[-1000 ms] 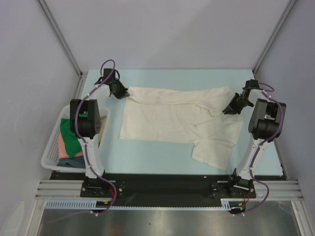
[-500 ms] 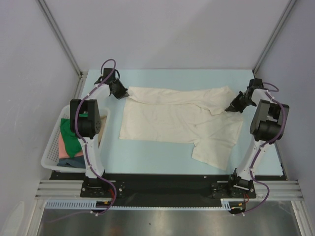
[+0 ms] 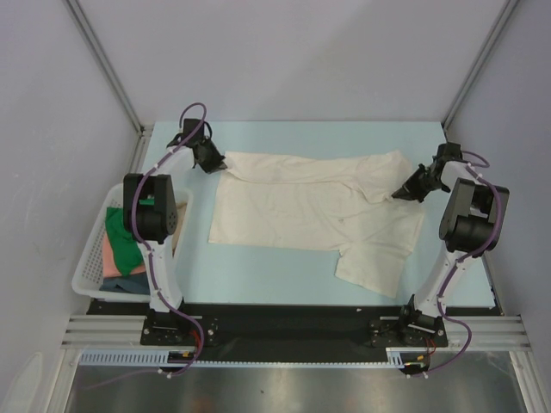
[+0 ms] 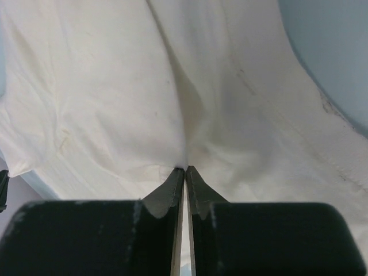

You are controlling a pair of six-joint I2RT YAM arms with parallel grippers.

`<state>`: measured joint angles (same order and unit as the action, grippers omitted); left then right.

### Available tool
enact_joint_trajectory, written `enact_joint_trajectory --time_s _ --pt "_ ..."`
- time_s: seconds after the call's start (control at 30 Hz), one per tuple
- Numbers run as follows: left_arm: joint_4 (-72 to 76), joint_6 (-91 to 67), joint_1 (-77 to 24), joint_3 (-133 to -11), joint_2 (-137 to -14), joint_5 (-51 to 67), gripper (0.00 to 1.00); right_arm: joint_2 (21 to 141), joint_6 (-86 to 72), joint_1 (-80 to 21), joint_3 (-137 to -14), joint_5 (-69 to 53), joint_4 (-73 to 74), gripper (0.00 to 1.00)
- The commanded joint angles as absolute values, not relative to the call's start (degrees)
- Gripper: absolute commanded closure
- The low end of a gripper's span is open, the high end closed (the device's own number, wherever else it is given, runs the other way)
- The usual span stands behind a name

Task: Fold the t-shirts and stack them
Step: Flatten the tshirt out

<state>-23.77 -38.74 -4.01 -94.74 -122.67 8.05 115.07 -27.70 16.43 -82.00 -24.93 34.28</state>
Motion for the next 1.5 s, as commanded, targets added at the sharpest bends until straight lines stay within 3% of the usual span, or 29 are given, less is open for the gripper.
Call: enact_joint_trajectory --time_s 0.0,0.4,0.8,1.23,1.33,1.47 --pt "-23.82 -37.18 -4.92 -95.28 -118.65 7.65 1.00 113.47 -29.09 17.49 -77.63 -26.71 31.31 0.90" --pt "-23.73 -37.44 -5.10 -95.98 -119.09 7.91 1.00 113.91 -28.74 18.46 -73.74 -30.59 26.37 0.68" --pt "-23.99 -37.35 -5.10 -95.54 -118.74 7.65 1.00 110.49 -34.71 19.77 -65.41 -31.91 21.81 0.62" --pt "-23.99 -37.44 -5.01 -95.36 -118.39 7.56 1.00 112.41 -45.35 22.06 -60.03 -39.19 7.57 0.64" --pt "-24.17 -37.27 -5.10 -95.54 -118.39 7.56 1.00 112.59 -46.05 22.24 -60.47 -39.29 7.03 0.70" --pt "-24.17 -37.09 -5.10 -95.62 -118.30 7.12 1.00 110.84 -45.62 22.50 -61.96 -39.02 9.05 0.90"
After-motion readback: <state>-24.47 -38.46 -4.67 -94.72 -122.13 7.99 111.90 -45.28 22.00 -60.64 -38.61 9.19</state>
